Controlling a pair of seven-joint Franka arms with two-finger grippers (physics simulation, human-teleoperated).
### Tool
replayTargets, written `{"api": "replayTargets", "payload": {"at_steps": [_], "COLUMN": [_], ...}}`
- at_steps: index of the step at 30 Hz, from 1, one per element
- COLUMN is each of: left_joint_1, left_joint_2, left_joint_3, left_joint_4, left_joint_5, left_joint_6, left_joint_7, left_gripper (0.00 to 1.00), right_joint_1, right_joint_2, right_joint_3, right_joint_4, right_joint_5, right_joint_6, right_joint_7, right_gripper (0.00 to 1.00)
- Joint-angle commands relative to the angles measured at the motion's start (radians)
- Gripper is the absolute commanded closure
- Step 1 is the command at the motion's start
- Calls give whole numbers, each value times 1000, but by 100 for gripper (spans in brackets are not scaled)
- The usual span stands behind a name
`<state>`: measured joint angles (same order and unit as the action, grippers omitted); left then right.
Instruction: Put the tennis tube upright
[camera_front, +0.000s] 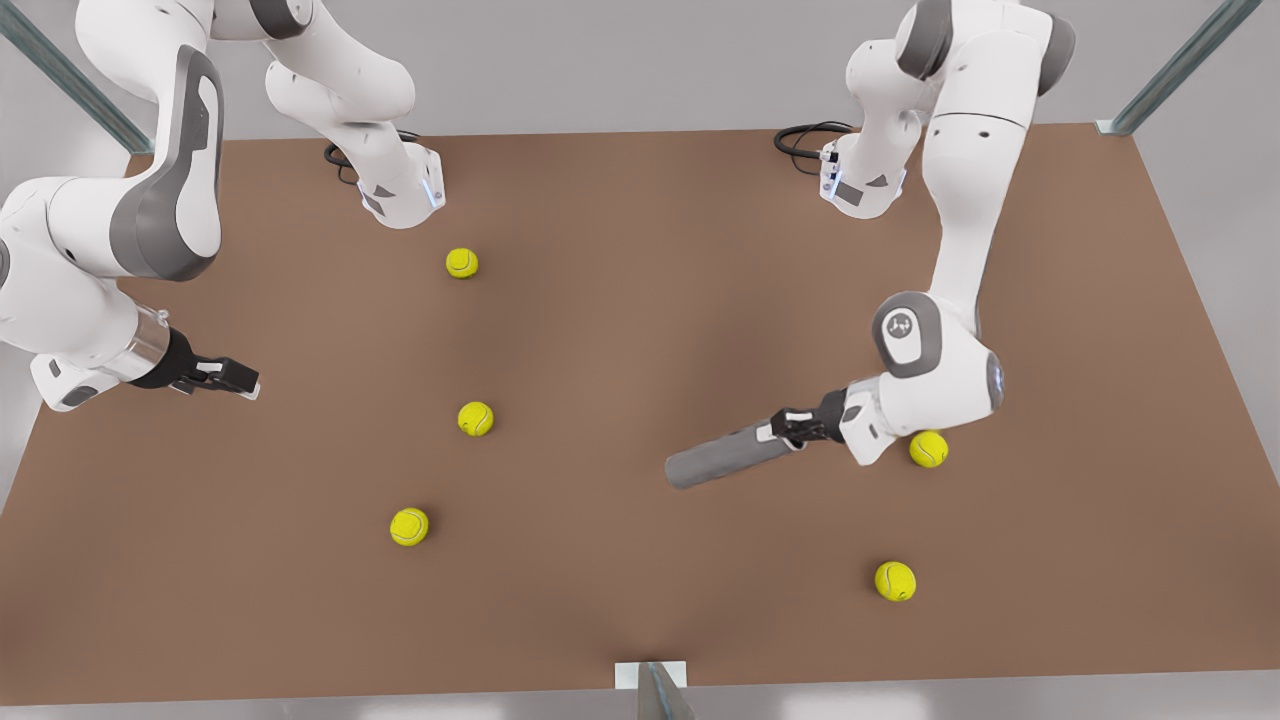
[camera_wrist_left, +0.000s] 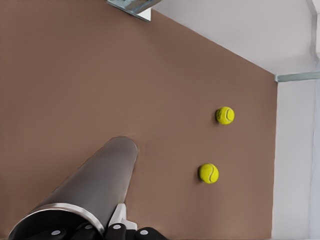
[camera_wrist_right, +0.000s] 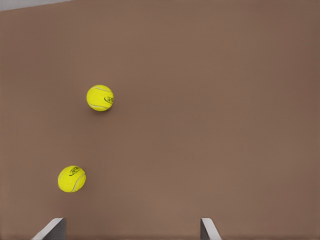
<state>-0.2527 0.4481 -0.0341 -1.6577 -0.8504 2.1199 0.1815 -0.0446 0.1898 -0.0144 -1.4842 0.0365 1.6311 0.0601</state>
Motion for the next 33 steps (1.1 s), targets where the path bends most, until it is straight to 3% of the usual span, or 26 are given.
{"api": "replayTargets", "payload": {"at_steps": [1,16,24,33], "left_joint_1": [0,-2,-2,-7], "left_joint_2": [-17,-82,-59,-65], "left_joint_3": [2,3,3,-7], "left_joint_4": [1,7,6,7], "left_joint_5": [191,827,956,906], "left_joint_6": [-12,-124,-166,-161], "left_joint_7": [-246,-358,-401,-424], "left_gripper": [79,79,79,79], "right_joint_1": [0,-1,0,0], "right_joint_2": [-1,0,2,5], "right_joint_3": [-1,-1,1,1], "right_joint_4": [1,-1,-1,-1], "right_joint_5": [2,0,2,2], "right_joint_6": [0,0,3,4], "right_joint_7": [-8,-10,-8,-8], "right_gripper": [0,0,0,0]}}
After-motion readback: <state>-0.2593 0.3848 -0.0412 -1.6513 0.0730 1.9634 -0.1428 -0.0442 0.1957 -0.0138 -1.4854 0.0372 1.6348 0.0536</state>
